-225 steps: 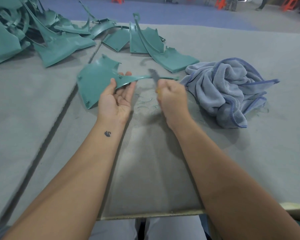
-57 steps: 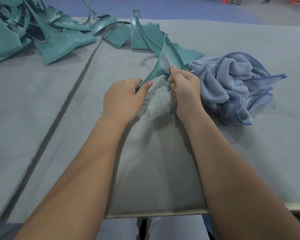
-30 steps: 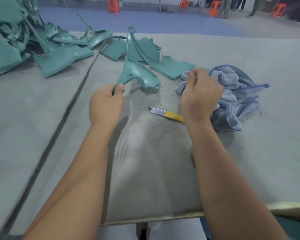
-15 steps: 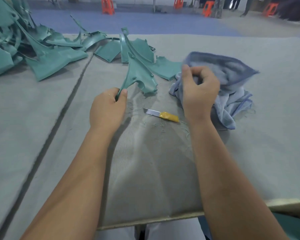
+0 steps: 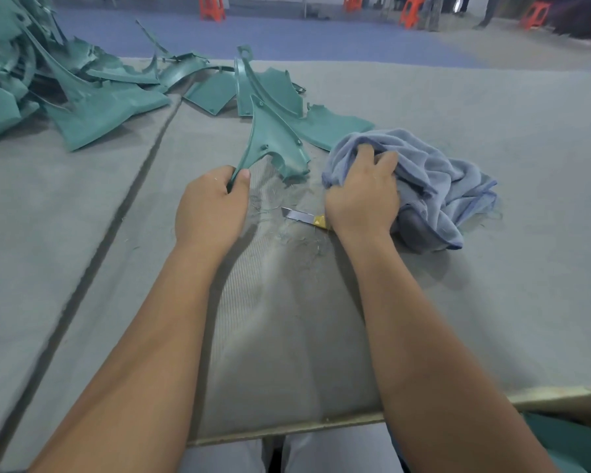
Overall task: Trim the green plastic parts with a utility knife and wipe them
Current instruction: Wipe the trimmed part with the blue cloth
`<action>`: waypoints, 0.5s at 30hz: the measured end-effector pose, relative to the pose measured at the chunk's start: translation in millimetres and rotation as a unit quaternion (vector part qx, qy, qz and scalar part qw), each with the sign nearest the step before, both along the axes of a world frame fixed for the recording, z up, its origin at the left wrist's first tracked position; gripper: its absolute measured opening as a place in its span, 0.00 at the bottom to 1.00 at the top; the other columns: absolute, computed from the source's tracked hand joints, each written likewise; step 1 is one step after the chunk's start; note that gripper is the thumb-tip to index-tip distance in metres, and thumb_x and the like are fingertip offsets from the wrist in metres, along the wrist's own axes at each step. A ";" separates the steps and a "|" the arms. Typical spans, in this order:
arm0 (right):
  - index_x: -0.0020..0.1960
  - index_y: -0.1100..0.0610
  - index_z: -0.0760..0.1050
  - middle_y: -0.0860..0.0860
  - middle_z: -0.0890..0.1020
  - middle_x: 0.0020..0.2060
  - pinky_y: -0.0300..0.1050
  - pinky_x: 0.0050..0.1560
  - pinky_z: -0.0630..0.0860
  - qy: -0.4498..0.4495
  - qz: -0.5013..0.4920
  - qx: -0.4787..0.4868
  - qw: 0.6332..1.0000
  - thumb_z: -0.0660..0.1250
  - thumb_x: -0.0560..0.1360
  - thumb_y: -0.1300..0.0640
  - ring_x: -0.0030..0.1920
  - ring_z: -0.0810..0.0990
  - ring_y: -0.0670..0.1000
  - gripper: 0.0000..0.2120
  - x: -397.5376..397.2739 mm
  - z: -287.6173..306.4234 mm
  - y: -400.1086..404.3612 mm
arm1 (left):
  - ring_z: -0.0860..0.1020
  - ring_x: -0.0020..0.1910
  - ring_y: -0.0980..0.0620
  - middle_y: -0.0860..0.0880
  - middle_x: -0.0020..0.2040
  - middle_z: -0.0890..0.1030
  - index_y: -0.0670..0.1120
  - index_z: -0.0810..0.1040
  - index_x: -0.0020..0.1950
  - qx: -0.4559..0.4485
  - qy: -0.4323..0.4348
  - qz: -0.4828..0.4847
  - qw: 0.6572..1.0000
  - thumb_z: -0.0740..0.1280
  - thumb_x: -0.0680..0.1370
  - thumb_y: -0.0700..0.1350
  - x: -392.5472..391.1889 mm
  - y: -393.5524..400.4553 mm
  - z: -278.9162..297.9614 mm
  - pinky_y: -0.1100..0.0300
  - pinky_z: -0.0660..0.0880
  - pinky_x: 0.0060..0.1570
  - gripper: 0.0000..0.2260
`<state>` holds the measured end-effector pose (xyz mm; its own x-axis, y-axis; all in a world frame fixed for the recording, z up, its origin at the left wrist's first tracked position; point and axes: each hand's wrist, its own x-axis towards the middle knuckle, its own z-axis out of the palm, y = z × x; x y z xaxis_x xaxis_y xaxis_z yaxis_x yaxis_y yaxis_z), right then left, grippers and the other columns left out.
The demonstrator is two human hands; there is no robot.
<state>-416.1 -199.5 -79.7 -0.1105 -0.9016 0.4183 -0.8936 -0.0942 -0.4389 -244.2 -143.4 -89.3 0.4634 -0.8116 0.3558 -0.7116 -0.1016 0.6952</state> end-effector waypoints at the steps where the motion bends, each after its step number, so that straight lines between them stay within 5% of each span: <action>1: 0.62 0.60 0.71 0.59 0.71 0.58 0.50 0.47 0.71 -0.042 0.019 -0.018 0.999 0.62 0.74 0.59 0.53 0.74 0.60 0.17 -3.3 0.4 -2.3 | 0.71 0.33 0.48 0.48 0.32 0.73 0.42 0.78 0.48 0.000 0.000 -0.001 1.000 0.57 0.81 0.54 0.0 0.0 0.1 0.55 0.65 0.32 0.18; 3: 0.55 0.62 0.77 0.58 0.74 0.53 0.46 0.51 0.71 -0.143 0.069 -0.099 0.982 0.62 0.73 0.63 0.53 0.74 0.57 0.11 -4.8 2.4 -1.4 | 0.70 0.32 0.49 0.48 0.32 0.72 0.42 0.78 0.49 -0.001 0.003 -0.003 1.000 0.57 0.81 0.54 0.8 0.0 -0.1 0.55 0.65 0.31 0.18; 6: 0.51 0.59 0.78 0.57 0.70 0.58 0.37 0.62 0.69 -0.396 0.159 -0.145 0.893 0.64 0.76 0.67 0.57 0.71 0.50 0.07 0.6 10.0 2.6 | 0.70 0.31 0.50 0.49 0.31 0.71 0.42 0.78 0.48 -0.004 0.012 -0.002 1.000 0.57 0.81 0.54 0.8 0.1 -1.0 0.56 0.65 0.32 0.18; 8: 0.54 0.58 0.76 0.60 0.73 0.58 0.45 0.68 0.69 -0.565 0.224 -0.069 0.791 0.61 0.80 0.63 0.58 0.74 0.51 0.07 3.0 15.6 2.9 | 0.70 0.31 0.51 0.50 0.30 0.71 0.43 0.78 0.48 -0.005 0.015 -0.002 1.000 0.58 0.81 0.55 0.5 0.3 -0.9 0.56 0.65 0.31 0.17; 12: 0.71 0.63 0.67 0.62 0.74 0.66 0.61 0.70 0.66 -0.809 0.284 0.123 0.500 0.53 0.83 0.49 0.67 0.73 0.62 0.22 -4.5 19.9 -1.3 | 0.68 0.29 0.51 0.50 0.29 0.70 0.41 0.77 0.45 -0.016 0.006 -0.001 1.000 0.58 0.81 0.53 -0.2 0.1 0.0 0.56 0.62 0.29 0.17; 15: 0.74 0.61 0.64 0.61 0.71 0.70 0.61 0.72 0.62 -0.840 0.335 0.161 0.396 0.50 0.82 0.44 0.70 0.69 0.62 0.28 -8.2 20.3 2.8 | 0.69 0.30 0.49 0.47 0.29 0.72 0.40 0.77 0.44 -0.039 -0.022 0.015 0.999 0.57 0.82 0.51 -2.9 1.8 1.8 0.55 0.62 0.30 0.18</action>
<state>-424.4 -196.7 -59.4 0.3195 -0.9408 0.1129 0.8625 0.2395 -0.4458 -247.1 -141.6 -87.5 0.4698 -0.7661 0.4386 -0.7396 -0.0703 0.6694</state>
